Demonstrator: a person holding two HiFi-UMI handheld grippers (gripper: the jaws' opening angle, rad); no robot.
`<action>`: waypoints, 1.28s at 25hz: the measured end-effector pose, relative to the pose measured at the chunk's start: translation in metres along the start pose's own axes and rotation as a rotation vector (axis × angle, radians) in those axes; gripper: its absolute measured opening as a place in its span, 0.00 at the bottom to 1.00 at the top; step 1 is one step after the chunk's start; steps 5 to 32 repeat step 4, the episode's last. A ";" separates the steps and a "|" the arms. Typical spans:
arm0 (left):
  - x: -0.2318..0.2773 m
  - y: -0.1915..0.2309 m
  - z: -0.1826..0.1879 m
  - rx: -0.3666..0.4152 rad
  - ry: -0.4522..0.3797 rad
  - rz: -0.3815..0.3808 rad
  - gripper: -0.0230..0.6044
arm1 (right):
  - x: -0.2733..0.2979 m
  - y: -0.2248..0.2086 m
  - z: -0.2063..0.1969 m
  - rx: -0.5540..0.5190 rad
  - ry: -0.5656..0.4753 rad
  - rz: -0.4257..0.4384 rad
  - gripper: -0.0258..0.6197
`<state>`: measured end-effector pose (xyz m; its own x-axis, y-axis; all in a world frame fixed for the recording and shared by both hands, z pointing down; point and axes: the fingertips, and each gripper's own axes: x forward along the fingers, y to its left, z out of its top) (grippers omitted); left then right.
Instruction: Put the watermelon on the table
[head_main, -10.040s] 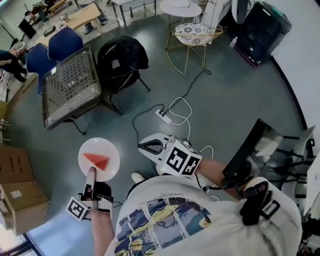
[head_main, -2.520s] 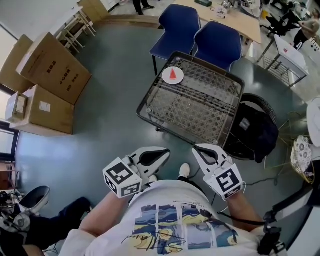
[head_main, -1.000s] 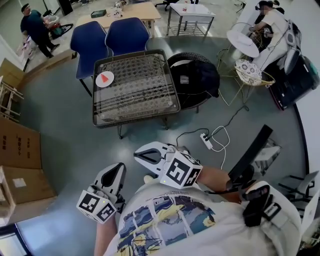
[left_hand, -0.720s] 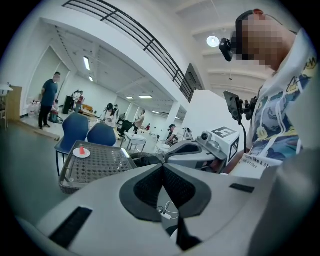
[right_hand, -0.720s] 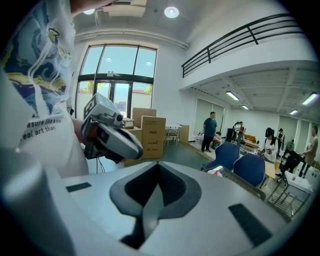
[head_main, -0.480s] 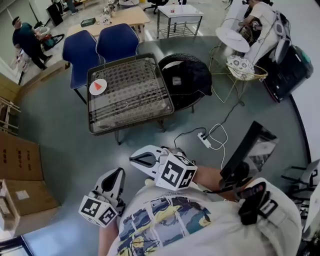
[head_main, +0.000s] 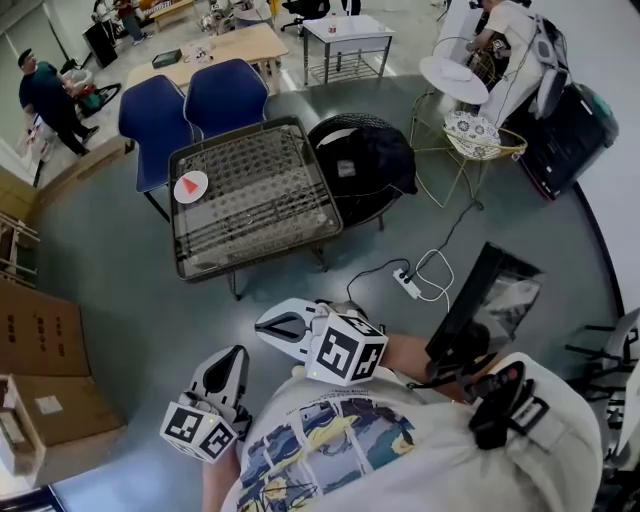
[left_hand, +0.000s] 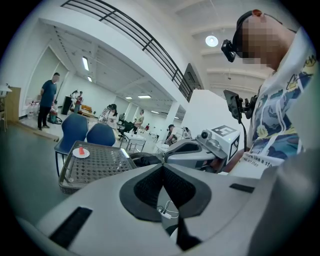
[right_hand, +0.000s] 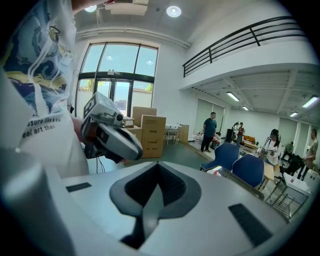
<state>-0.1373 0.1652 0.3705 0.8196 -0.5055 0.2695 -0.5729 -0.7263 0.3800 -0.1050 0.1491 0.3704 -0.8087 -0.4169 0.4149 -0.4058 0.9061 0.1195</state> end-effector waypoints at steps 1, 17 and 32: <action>0.000 0.000 0.000 0.000 -0.001 0.000 0.05 | 0.000 0.000 0.000 -0.001 0.000 0.000 0.05; -0.001 -0.001 -0.001 0.000 -0.002 0.001 0.05 | 0.000 0.001 0.000 -0.004 0.001 0.001 0.05; -0.001 -0.001 -0.001 0.000 -0.002 0.001 0.05 | 0.000 0.001 0.000 -0.004 0.001 0.001 0.05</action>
